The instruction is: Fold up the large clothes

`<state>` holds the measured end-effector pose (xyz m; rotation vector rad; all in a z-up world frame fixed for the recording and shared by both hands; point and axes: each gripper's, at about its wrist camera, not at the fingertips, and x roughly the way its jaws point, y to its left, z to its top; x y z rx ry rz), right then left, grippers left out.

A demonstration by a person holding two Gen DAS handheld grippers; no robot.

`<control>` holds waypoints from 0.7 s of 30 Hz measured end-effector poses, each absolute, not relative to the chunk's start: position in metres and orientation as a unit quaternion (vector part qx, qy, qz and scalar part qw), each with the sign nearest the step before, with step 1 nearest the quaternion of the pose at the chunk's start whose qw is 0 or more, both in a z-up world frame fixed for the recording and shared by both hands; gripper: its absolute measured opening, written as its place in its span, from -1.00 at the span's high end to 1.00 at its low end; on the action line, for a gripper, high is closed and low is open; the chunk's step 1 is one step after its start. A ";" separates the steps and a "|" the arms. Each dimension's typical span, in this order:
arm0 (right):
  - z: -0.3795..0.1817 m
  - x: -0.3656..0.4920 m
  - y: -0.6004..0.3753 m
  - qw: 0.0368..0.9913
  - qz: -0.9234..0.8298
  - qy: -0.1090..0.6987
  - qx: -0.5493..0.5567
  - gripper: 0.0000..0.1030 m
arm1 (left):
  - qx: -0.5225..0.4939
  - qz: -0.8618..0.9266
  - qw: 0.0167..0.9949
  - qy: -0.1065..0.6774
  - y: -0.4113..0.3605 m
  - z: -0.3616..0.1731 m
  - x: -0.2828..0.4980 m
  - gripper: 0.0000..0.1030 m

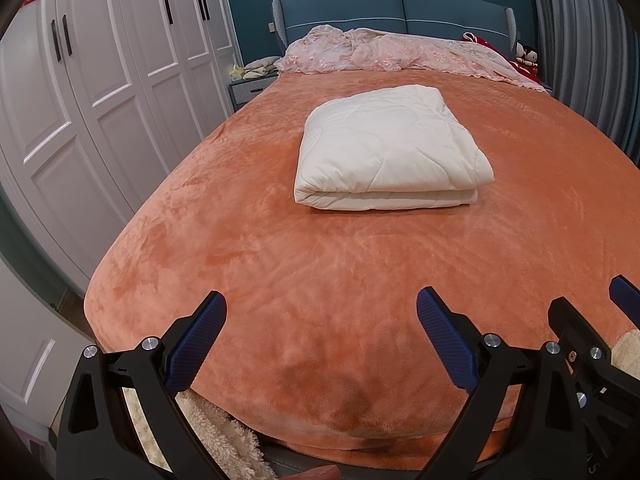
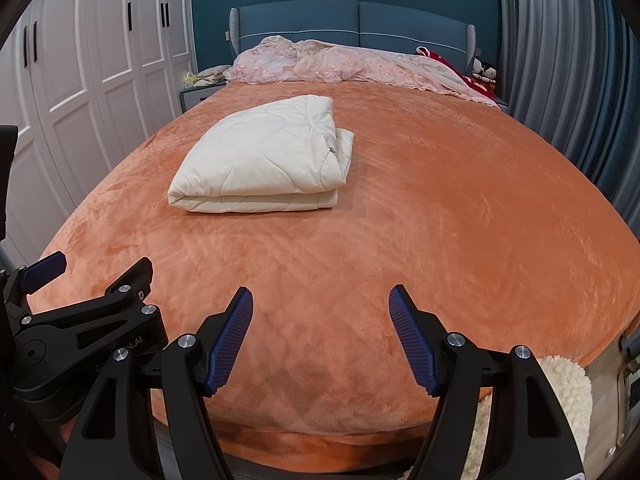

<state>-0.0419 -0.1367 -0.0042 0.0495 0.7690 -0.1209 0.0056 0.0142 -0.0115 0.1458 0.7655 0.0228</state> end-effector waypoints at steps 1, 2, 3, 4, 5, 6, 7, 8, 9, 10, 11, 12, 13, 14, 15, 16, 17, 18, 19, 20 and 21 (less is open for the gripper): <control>-0.004 -0.042 -0.137 0.925 -0.059 0.375 0.024 -0.33 | 0.071 0.011 0.925 0.373 0.014 -0.011 0.006 -0.81; -0.005 -0.042 -0.137 0.925 -0.059 0.375 0.024 -0.33 | 0.071 0.011 0.925 0.373 0.015 -0.011 0.005 -0.81; -0.004 -0.042 -0.137 0.925 -0.059 0.375 0.024 -0.33 | 0.070 0.011 0.925 0.373 0.014 -0.011 0.006 -0.81; -0.005 -0.041 -0.138 0.925 -0.059 0.375 0.024 -0.33 | 0.071 0.011 0.925 0.373 0.014 -0.011 0.006 -0.80; -0.005 -0.042 -0.137 0.925 -0.059 0.375 0.024 -0.33 | 0.071 0.012 0.925 0.373 0.014 -0.011 0.005 -0.80; -0.005 -0.042 -0.138 0.925 -0.059 0.375 0.024 -0.33 | 0.071 0.011 0.925 0.373 0.014 -0.011 0.006 -0.80; -0.005 -0.041 -0.138 0.925 -0.059 0.375 0.024 -0.33 | 0.071 0.011 0.925 0.373 0.015 -0.011 0.006 -0.80; -0.005 -0.041 -0.138 0.925 -0.059 0.376 0.024 -0.33 | 0.071 0.011 0.925 0.373 0.014 -0.011 0.006 -0.80; -0.004 -0.042 -0.137 0.924 -0.059 0.376 0.025 -0.33 | 0.071 0.011 0.925 0.373 0.015 -0.012 0.005 -0.79; -0.004 -0.042 -0.137 0.925 -0.059 0.375 0.025 -0.33 | 0.071 0.011 0.925 0.373 0.014 -0.012 0.005 -0.79; -0.004 -0.042 -0.137 0.925 -0.060 0.375 0.025 -0.33 | 0.071 0.011 0.925 0.373 0.015 -0.012 0.005 -0.79; -0.004 -0.042 -0.137 0.925 -0.060 0.375 0.024 -0.33 | 0.071 0.011 0.925 0.373 0.014 -0.012 0.005 -0.79; -0.004 -0.042 -0.137 0.924 -0.060 0.376 0.024 -0.33 | 0.072 0.011 0.925 0.373 0.014 -0.012 0.004 -0.78; -0.004 -0.042 -0.138 0.924 -0.060 0.376 0.025 -0.33 | 0.072 0.011 0.925 0.373 0.015 -0.012 0.005 -0.78; -0.004 -0.043 -0.137 0.924 -0.060 0.376 0.025 -0.33 | 0.070 0.011 0.925 0.373 0.014 -0.012 0.005 -0.77; -0.004 -0.043 -0.136 0.924 -0.061 0.376 0.025 -0.33 | 0.068 0.010 0.924 0.375 0.015 -0.012 0.005 -0.76; -0.004 -0.043 -0.138 0.924 -0.060 0.376 0.025 -0.33 | 0.065 0.008 0.924 0.378 0.015 -0.013 0.005 -0.76; -0.004 -0.043 -0.137 0.924 -0.059 0.377 0.025 -0.33 | 0.064 0.009 0.923 0.379 0.015 -0.013 0.005 -0.75; -0.005 -0.043 -0.137 0.924 -0.059 0.376 0.025 -0.33 | 0.063 0.010 0.923 0.381 0.016 -0.013 0.005 -0.75; -0.004 -0.043 -0.136 0.924 -0.059 0.376 0.023 -0.33 | 0.064 0.011 0.923 0.380 0.015 -0.013 0.005 -0.74; -0.004 -0.044 -0.136 0.924 -0.060 0.376 0.023 -0.33 | 0.065 0.011 0.923 0.379 0.014 -0.013 0.005 -0.72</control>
